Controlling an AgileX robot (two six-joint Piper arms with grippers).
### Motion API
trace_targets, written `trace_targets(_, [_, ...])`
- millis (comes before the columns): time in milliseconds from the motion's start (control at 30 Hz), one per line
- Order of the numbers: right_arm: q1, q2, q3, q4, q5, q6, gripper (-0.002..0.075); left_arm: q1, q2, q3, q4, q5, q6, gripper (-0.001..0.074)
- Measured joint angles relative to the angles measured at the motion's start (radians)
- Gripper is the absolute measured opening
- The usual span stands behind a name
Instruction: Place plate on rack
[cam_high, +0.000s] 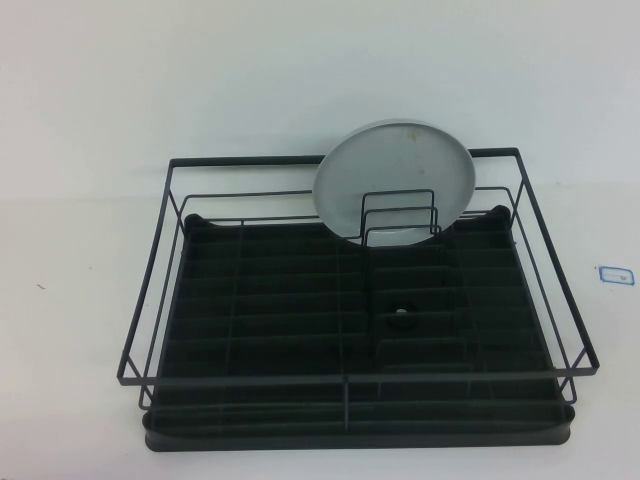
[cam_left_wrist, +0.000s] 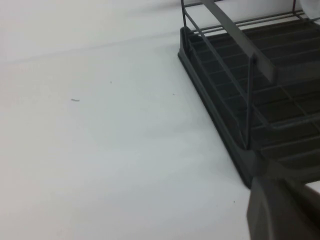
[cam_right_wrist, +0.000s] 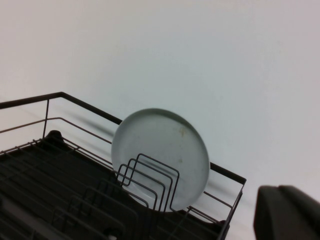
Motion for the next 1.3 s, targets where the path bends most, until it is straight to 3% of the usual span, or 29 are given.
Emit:
trace_targets(233, [0.000, 0.000, 0.000, 0.000, 0.000, 0.000, 0.0018, 0.000, 0.000, 0.000, 0.086, 0.004, 0.000, 0.0001])
trace_targets(1000, [0.000, -0.008, 0.000, 0.000, -0.002, 0.000, 0.0018, 0.000, 0.000, 0.000, 0.058, 0.011, 0.000, 0.0000])
trace_targets(1100, [-0.060, -0.070, 0.000, 0.000, 0.002, -0.016, 0.0018, 0.000, 0.000, 0.000, 0.061, 0.011, 0.000, 0.0000])
trace_targets(1300, [-0.307, -0.177, 0.000, 0.000, 0.029, 0.070, 0.0018, 0.000, 0.000, 0.000, 0.059, 0.011, 0.000, 0.0000])
